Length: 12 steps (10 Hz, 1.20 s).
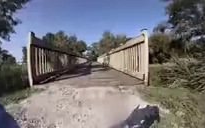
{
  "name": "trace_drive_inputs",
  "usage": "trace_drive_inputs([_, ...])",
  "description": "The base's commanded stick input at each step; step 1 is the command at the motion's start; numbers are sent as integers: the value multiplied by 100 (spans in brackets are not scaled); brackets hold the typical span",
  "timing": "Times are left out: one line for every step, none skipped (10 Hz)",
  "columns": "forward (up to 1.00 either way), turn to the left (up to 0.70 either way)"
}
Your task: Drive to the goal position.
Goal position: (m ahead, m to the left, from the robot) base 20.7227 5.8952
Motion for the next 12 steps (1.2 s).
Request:
trace_drive_inputs([100, 0])
trace_drive_inputs([100, 0])
trace_drive_inputs([100, 1])
trace_drive_inputs([100, 27])
trace_drive_inputs([100, 27])
trace_drive_inputs([100, 14])
trace_drive_inputs([100, 0])
trace_drive_inputs([100, 0])
trace_drive_inputs([100, 0])
trace_drive_inputs([100, 0])
trace_drive_inputs([100, 0])
trace_drive_inputs([100, 0])
